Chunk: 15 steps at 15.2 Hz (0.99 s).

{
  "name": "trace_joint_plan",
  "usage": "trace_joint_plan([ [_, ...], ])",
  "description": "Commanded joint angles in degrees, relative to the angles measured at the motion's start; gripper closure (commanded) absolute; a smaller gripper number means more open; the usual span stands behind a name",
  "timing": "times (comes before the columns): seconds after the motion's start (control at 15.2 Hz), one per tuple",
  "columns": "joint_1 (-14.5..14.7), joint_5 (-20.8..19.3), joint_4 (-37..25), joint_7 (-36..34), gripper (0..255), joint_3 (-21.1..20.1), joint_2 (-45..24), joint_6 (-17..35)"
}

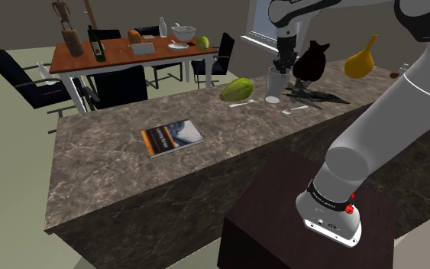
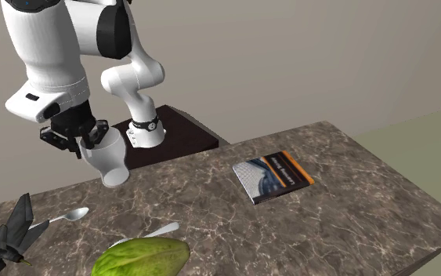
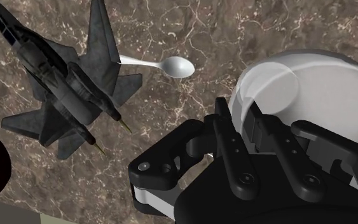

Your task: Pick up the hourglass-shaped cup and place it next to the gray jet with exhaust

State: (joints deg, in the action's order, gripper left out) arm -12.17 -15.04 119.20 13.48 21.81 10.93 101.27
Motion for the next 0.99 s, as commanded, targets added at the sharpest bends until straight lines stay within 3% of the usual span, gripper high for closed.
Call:
trace_joint_plan([
  [0.0, -0.1, -0.1, 1.4, -0.1, 255, 0.2, -0.2, 1.6],
  [0.92, -0.4, 0.0, 9.0, -1.2, 255, 1.2, -3.6, 12.4],
])
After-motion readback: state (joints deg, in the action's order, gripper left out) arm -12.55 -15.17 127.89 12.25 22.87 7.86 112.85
